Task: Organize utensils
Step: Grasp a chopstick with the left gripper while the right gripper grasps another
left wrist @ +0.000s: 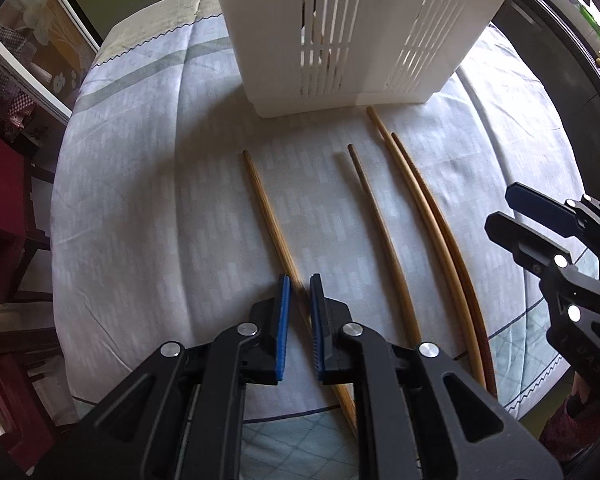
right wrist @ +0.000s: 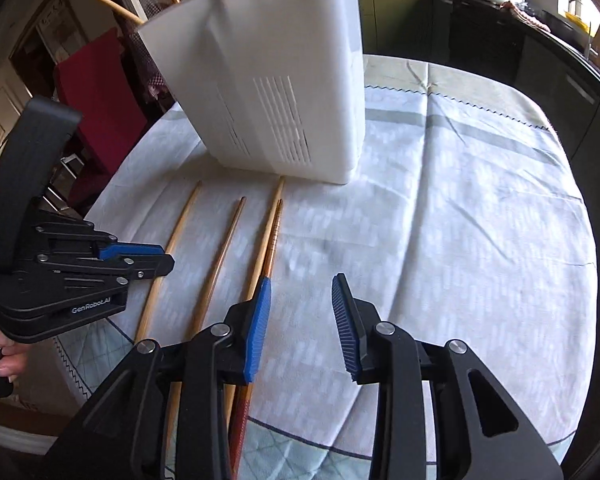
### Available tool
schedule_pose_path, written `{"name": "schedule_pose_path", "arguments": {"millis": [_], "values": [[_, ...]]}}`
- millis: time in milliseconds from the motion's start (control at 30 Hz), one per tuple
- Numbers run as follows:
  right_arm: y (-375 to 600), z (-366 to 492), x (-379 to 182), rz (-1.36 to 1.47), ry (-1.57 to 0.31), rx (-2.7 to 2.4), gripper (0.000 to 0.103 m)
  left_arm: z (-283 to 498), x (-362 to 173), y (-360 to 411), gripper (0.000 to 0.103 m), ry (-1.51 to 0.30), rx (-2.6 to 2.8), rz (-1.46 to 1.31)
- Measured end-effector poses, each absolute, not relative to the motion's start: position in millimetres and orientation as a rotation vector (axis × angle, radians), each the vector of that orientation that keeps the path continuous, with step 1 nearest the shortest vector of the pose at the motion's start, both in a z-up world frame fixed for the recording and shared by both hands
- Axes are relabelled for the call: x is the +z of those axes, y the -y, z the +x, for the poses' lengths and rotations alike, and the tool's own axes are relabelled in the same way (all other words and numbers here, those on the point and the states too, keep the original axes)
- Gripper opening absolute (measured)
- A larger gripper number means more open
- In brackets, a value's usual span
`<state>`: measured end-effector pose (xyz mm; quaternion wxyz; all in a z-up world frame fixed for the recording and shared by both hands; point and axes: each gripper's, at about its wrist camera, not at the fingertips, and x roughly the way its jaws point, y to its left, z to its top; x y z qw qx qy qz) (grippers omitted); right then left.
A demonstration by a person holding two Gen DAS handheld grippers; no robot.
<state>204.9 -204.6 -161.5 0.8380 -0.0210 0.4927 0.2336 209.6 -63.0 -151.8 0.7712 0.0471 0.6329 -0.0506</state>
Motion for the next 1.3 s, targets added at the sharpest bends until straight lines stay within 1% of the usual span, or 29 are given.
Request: {"name": "schedule_pose_path", "arguments": {"millis": [133,500,567,733,1300], "values": [[191.2,211.8,-168.6,-0.083,-1.058,0.482,0.032,212.0,-151.8,49.8,0.011,-1.372,-0.120,0.112],[160.4,212.2,-183.5,-0.226,-1.043,0.399,0.032,208.7,-152.6,45.8,0.012,-1.346,-0.148,0.110],[159.1,211.8,-186.0,-0.229,-1.052,0.397,0.026,208.7,-153.1,46.1,0.012,-1.345,-0.150,0.109],[153.8,205.1,-187.7,-0.210,-1.036,0.407,0.021,206.8,-151.7,49.9,0.012,-1.341,-0.150,0.108],[142.0,201.2,-180.3,-0.191,-1.019,0.443,0.021,204.8,-150.5,50.3,0.013,-1.336,-0.154,0.114]]}}
